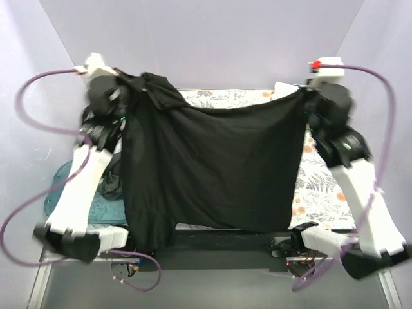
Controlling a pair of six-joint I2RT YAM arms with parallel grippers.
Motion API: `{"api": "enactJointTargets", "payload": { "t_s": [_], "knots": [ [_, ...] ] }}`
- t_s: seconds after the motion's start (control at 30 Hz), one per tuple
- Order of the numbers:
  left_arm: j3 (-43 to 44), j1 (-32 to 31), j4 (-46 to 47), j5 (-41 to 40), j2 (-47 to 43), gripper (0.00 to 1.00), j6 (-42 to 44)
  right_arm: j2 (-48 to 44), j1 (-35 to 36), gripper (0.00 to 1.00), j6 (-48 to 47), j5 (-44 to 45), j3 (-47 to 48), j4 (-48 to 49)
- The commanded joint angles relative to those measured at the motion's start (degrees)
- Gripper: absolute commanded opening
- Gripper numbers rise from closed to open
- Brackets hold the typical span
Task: Fold and stack the t-shirts
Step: Flatten the tshirt out
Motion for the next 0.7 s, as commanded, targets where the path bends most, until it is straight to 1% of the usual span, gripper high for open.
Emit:
{"api": "enactJointTargets", "payload": {
  "t_s": [0.0,0.03,0.07,0.1,0.13,0.17,0.2,0.23,0.27,0.3,0.33,0.37,0.4,0.43,0.47,0.5,0.57,0.63,0.67],
  "knots": [
    [-2.6,0.2,2.6,-3.8,13.1,0.0,1.2,8.9,-3.5,0.01,-0.5,-2.7,-5.8,7.9],
    [-1.7,0.2,2.6,-4.1,20.1,0.0,1.7,10.9,-6.0,0.01,0.0,-5.2,-8.7,9.9],
    [-0.6,0.2,2.3,-4.3,24.6,0.02,2.1,13.0,-7.2,0.01,0.7,-9.1,-9.9,13.0],
    [3.1,0.2,1.8,-4.1,28.7,0.21,2.6,18.0,-9.0,0.01,0.6,-10.7,-10.5,14.6],
    [5.7,0.2,-0.6,-4.0,37.7,0.3,2.3,20.8,-9.8,0.02,0.1,-12.9,-11.4,16.5],
    [9.2,0.3,-3.6,-4.0,42.1,0.37,1.7,23.8,-10.4,0.07,0.2,-15.6,-10.6,18.1],
    [14.0,0.3,-6.7,-3.8,46.1,0.41,0.7,30.4,-11.1,0.17,1.2,-15.6,-9.1,17.3],
    [22.0,0.3,-13.1,-3.6,50.4,0.55,-0.1,33.4,-11.8,0.44,1.3,-15.7,-4.4,15.4],
    [26.4,0.3,-15.8,-3.1,53.5,0.59,-0.7,36.0,-11.9,0.57,1.3,-15.7,-2.4,13.2],
    [29.1,0.2,-17.5,-2.9,57.6,0.61,-0.8,39.5,-11.9,0.66,1.4,-15.2,-0.5,10.4],
    [30.7,0.2,-17.6,-2.1,58.3,0.65,-0.8,40.5,-11.9,0.8,1.4,-14.8,0.7,9.5],
    [30.2,0.2,-17.0,-1.5,57.8,0.66,-0.5,40.9,-11.9,0.88,1.4,-14.6,1.1,9.4],
    [29.2,0.1,-16.0,-0.9,56.8,0.68,-0.1,40.7,-11.9,0.98,1.4,-15.0,0.9,9.4],
    [27.3,0.0,-14.7,-0.7,55.7,0.69,0.2,40.3,-11.9,0.98,1.4,-15.4,0.6,9.4],
    [23.5,0.0,-12.1,-0.5,54.2,0.72,0.1,39.7,-11.8,0.98,1.6,-16.9,-0.1,9.5],
    [21.4,0.0,-10.4,0.0,51.7,0.72,-0.1,38.3,-11.9,0.98,1.6,-17.5,-1.6,9.7],
    [17.0,0.0,-9.7,0.6,49.2,0.73,-0.5,36.4,-11.9,0.98,3.4,-18.1,-4.0,9.9],
    [14.6,-0.2,-9.5,0.8,45.8,0.73,-0.8,33.2,-11.8,0.98,4.6,-18.7,-8.3,10.3],
    [11.8,-0.4,-9.3,0.8,44.7,0.73,-1.0,31.9,-11.8,0.98,5.5,-20.2,-9.8,10.5]
  ]
}}
